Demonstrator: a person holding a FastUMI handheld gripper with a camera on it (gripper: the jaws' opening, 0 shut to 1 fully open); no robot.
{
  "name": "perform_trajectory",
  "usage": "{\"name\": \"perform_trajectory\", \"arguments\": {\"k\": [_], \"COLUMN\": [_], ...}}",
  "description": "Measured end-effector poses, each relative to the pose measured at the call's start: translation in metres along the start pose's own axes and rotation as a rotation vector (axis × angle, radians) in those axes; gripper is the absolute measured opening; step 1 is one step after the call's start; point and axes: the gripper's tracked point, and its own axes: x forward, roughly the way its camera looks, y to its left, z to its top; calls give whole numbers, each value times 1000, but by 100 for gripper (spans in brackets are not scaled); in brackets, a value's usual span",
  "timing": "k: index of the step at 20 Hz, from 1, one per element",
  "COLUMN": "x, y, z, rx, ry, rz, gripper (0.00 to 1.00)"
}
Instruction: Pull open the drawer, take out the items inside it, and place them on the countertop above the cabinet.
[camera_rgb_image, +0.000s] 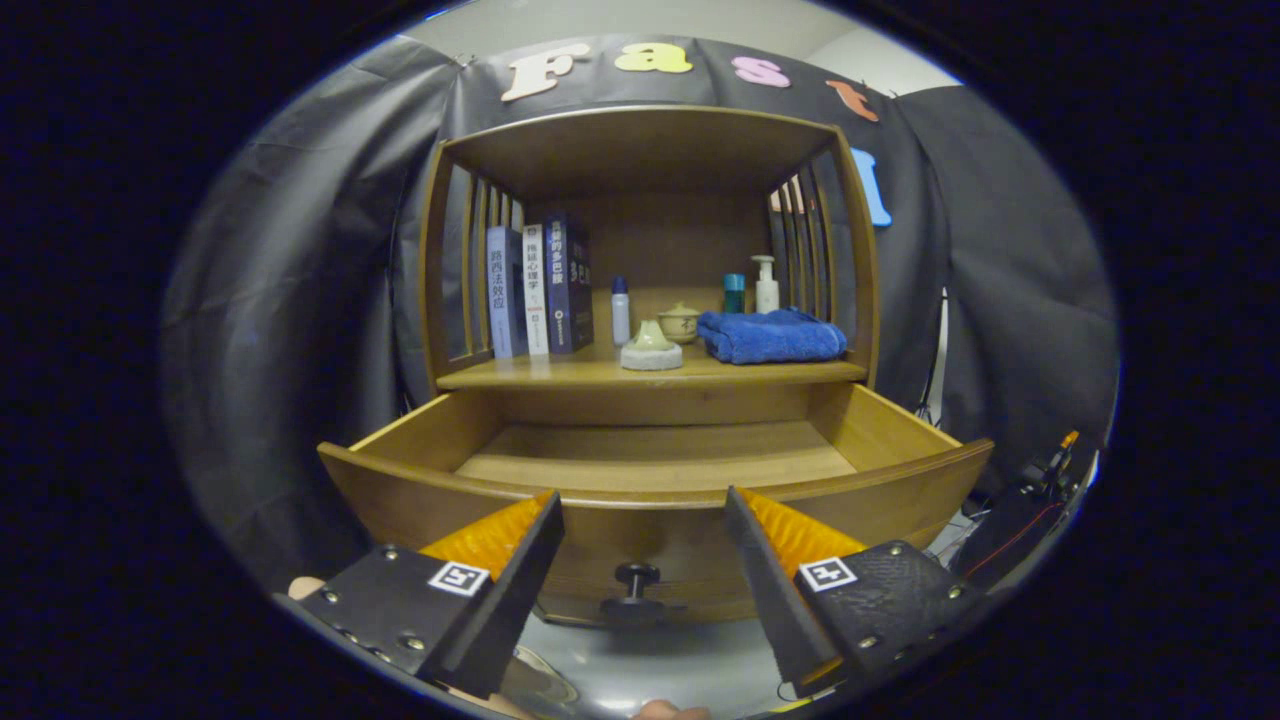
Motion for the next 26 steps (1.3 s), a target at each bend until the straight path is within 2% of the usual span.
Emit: {"name": "perform_trajectory", "arguments": {"k": [6,26], "x": [4,24], "y": [1,-9], "z": [0,7], "rx": [-42,-45], "ry": [-10,-35], "rz": [-57,-14], "gripper": [97,98]}}
